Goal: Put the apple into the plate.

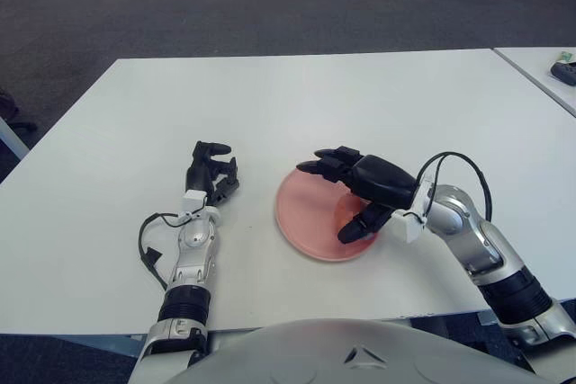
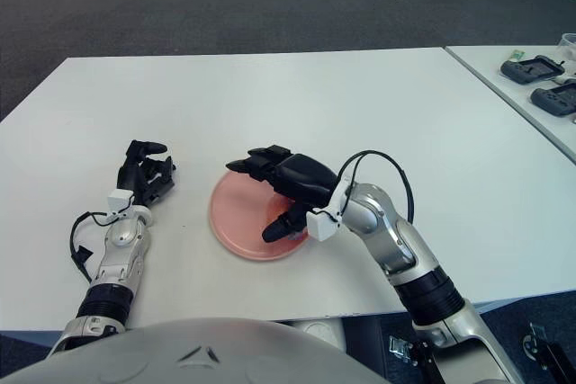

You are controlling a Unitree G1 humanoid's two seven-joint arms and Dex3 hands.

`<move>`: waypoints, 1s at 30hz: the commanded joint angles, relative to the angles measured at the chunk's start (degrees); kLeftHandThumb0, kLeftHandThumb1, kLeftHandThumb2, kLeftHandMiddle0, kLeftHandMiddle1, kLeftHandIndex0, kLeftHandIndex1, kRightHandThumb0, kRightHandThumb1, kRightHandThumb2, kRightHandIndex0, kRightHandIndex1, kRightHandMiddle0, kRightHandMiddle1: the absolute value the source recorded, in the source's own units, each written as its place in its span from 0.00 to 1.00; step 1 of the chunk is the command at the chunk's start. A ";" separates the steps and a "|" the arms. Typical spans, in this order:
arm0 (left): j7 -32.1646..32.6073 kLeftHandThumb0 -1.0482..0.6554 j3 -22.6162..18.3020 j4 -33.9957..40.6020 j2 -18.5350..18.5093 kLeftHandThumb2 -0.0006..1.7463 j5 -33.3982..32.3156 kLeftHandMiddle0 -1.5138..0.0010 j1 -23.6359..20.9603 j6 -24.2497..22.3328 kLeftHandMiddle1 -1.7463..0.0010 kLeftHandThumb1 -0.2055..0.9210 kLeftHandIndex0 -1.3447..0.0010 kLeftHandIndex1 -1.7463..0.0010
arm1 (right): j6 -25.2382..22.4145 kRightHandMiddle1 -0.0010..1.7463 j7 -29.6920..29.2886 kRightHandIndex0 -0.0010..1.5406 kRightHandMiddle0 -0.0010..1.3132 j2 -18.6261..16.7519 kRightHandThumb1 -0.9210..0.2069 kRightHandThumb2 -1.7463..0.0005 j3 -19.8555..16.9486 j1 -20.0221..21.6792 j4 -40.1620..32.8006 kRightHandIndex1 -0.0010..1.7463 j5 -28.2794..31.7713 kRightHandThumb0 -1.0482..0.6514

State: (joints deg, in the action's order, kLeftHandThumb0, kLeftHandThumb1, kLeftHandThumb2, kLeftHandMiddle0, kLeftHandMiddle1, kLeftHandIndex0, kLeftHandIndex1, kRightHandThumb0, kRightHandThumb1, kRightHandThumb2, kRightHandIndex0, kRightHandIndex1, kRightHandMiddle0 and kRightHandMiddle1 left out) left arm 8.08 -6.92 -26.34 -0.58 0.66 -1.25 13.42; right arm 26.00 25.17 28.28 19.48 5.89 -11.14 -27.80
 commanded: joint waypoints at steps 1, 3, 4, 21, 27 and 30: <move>-0.55 0.61 0.13 -2.33 0.32 0.52 -0.25 0.64 2.63 -1.68 0.17 0.70 0.79 0.00 | 1.61 0.00 -2.30 0.00 0.00 -0.04 0.00 0.84 -0.68 0.06 1.35 0.00 -0.94 0.05; -0.57 0.61 0.18 -2.28 0.31 0.53 -0.25 0.64 2.74 -1.56 0.17 0.69 0.79 0.00 | 1.87 0.00 -3.00 0.00 0.00 -0.10 0.00 0.85 -0.61 0.05 1.76 0.00 -1.10 0.05; -0.55 0.61 0.18 -2.19 0.35 0.53 -0.29 0.64 2.80 -1.64 0.17 0.69 0.79 0.00 | 1.91 0.00 -3.23 0.00 0.00 -0.12 0.00 0.85 -0.59 0.07 1.90 0.00 -1.14 0.05; -0.43 0.61 0.01 -2.24 0.54 0.56 -0.75 0.65 2.58 -2.00 0.12 0.67 0.79 0.00 | 2.01 0.00 -3.98 0.00 0.00 0.12 0.00 0.81 -1.01 -0.14 1.83 0.00 -0.25 0.04; -0.67 0.61 0.11 -2.78 0.42 0.58 -0.66 0.65 2.57 -0.98 0.10 0.65 0.79 0.00 | 0.20 0.00 -2.93 0.00 0.00 -0.28 0.00 0.77 -2.47 0.50 -0.65 0.00 2.68 0.04; -0.84 0.61 0.04 -2.98 0.39 0.59 -0.81 0.65 2.49 -0.95 0.10 0.65 0.79 0.00 | -1.83 0.00 -2.81 0.00 0.00 -1.23 0.00 0.69 -3.19 -0.08 -2.15 0.00 4.33 0.05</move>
State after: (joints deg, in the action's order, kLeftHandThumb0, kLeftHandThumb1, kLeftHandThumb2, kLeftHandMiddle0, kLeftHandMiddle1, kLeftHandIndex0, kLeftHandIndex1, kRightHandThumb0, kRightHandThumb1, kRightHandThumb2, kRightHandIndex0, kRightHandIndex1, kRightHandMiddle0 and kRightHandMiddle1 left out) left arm 7.89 -6.87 -26.60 -0.59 0.36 -0.96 14.23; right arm 25.87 22.42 27.91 17.89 5.70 -11.33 -25.58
